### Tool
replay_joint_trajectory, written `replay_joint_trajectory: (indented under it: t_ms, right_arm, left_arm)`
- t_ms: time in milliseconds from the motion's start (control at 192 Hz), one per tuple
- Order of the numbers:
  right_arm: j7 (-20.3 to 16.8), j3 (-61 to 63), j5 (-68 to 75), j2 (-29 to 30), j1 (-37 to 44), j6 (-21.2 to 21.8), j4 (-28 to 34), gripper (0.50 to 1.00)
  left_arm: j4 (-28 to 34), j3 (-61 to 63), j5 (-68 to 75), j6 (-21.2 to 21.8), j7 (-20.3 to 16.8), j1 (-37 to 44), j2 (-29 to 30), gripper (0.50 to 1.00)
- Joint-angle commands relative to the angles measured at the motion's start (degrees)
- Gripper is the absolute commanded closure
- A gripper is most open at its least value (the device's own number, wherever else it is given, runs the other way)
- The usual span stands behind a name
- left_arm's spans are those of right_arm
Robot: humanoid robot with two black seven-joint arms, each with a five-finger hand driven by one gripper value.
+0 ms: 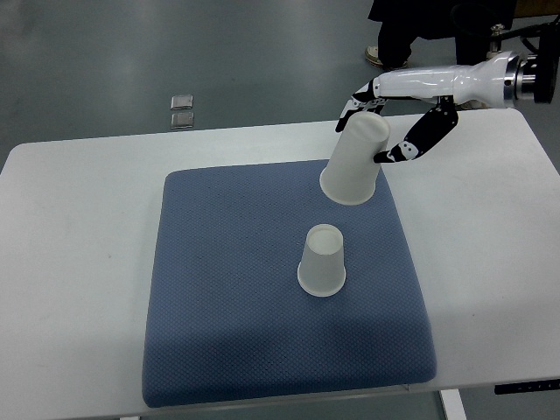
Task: Stack paper cups
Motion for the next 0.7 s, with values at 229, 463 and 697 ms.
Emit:
replay_joint_trajectory:
  t_ms: [229,463,697]
  right_arm:
    - [1.3,0.0,0.7,2.8,-1.3,1.8,3.1,0.869]
    - [-0.3,-0.3,-0.1,5.4,-2.4,1.4,3.1,0.873]
    - [-1.2,-0.3,-1.7,7.1,-3.3,1.2,2.8,0.873]
  left_arm:
    - [0.0,0.0,0.0,0.0,0.0,0.0,0.0,0.500]
    - [0.0,0.0,0.0,0.0,0.0,0.0,0.0,0.500]
    - [0.0,0.0,0.0,0.0,0.0,0.0,0.0,0.500]
